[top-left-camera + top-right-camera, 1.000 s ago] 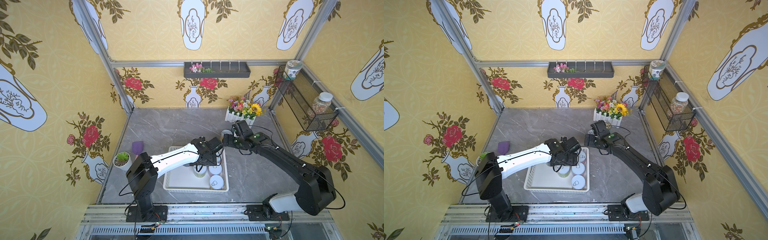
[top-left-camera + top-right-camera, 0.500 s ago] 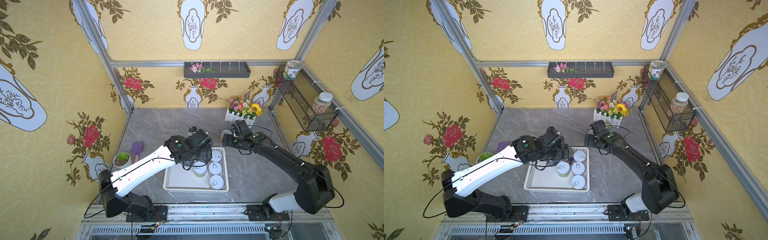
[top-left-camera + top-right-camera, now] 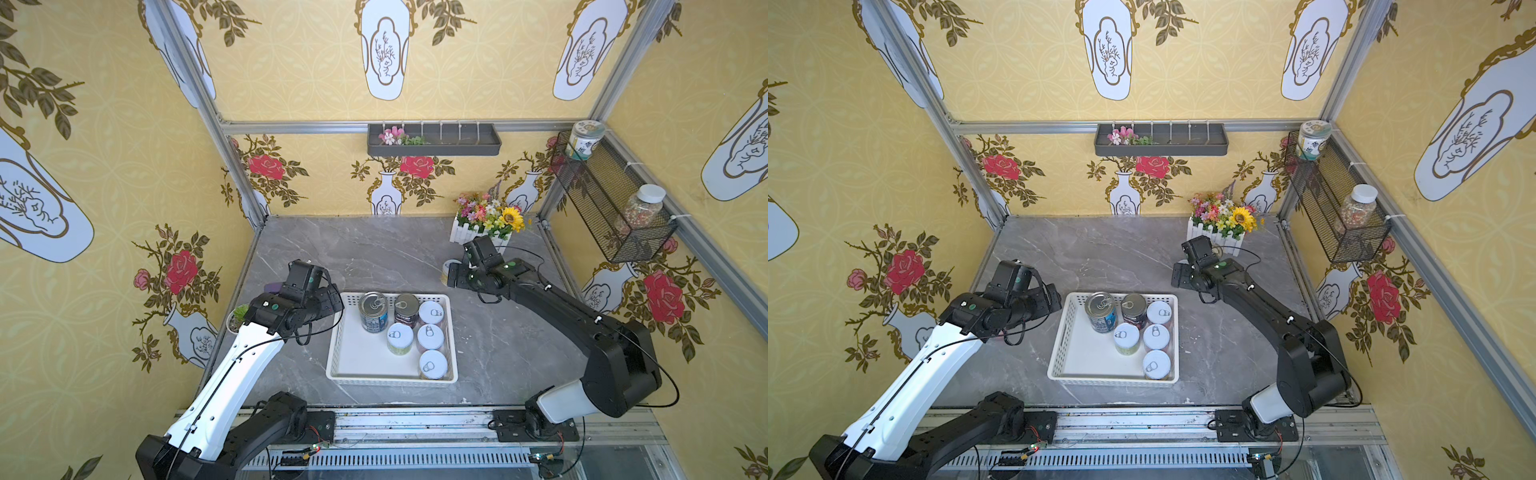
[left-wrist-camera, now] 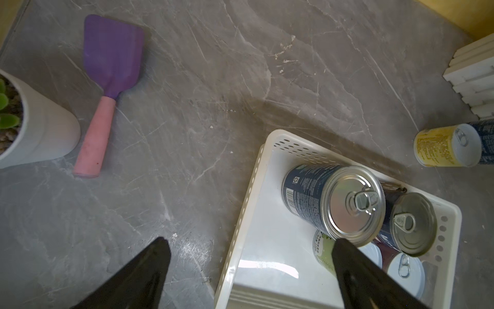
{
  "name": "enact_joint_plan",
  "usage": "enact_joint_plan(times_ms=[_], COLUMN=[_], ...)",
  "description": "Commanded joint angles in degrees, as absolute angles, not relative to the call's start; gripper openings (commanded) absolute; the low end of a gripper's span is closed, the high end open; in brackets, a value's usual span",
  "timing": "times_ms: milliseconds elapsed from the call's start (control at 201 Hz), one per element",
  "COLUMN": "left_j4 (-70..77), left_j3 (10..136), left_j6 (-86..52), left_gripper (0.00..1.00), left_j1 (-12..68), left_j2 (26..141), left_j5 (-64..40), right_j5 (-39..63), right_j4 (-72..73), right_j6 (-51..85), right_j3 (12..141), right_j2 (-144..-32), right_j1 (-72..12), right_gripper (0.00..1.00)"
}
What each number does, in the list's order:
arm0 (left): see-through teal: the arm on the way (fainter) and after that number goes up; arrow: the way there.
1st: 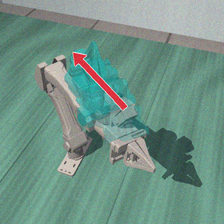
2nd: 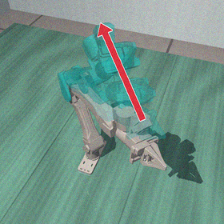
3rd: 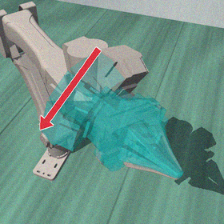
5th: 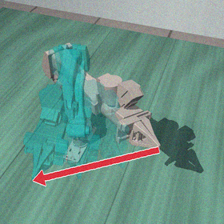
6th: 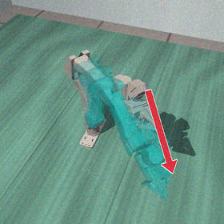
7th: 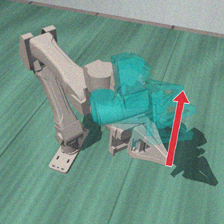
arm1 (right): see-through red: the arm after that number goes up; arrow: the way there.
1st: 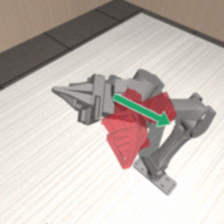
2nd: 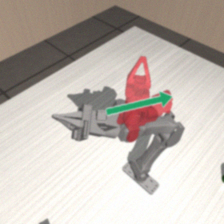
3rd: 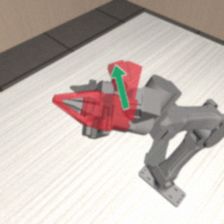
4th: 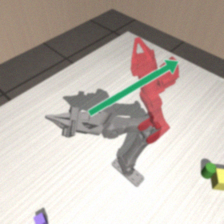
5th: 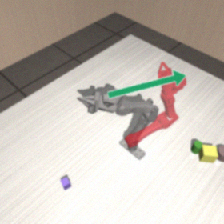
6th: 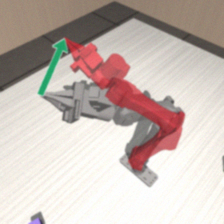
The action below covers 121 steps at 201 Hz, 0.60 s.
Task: Put the canned food in the basket
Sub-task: Pick up the canned food from the center of the board.
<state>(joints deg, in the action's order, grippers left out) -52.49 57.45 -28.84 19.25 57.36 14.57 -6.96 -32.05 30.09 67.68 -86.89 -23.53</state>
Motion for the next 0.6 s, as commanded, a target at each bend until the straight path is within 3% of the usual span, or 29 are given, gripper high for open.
enact_joint_plan(times_ms=[0,399,598], left_j4=[-46.86,-43.50,-43.53], left_j3=[56.35,54.05,54.22], left_j6=[-26.63,-26.13,-25.93], left_gripper=[1.00,1.00,1.00], left_j1=[15.10,2.24,1.79], left_j2=[56.42,48.63,50.42], left_j5=[12.43,8.63,7.64], right_j5=[-8.53,-3.56,-3.42], right_j4=[-35.21,-43.31,-44.15], right_j6=[29.99,28.32,28.17], right_j3=[71.22,85.95,88.07], right_j2=[-88.86,-104.40,-108.80], right_j1=[-21.53,-18.80,-18.92], right_gripper=[0.97,0.97,0.97])
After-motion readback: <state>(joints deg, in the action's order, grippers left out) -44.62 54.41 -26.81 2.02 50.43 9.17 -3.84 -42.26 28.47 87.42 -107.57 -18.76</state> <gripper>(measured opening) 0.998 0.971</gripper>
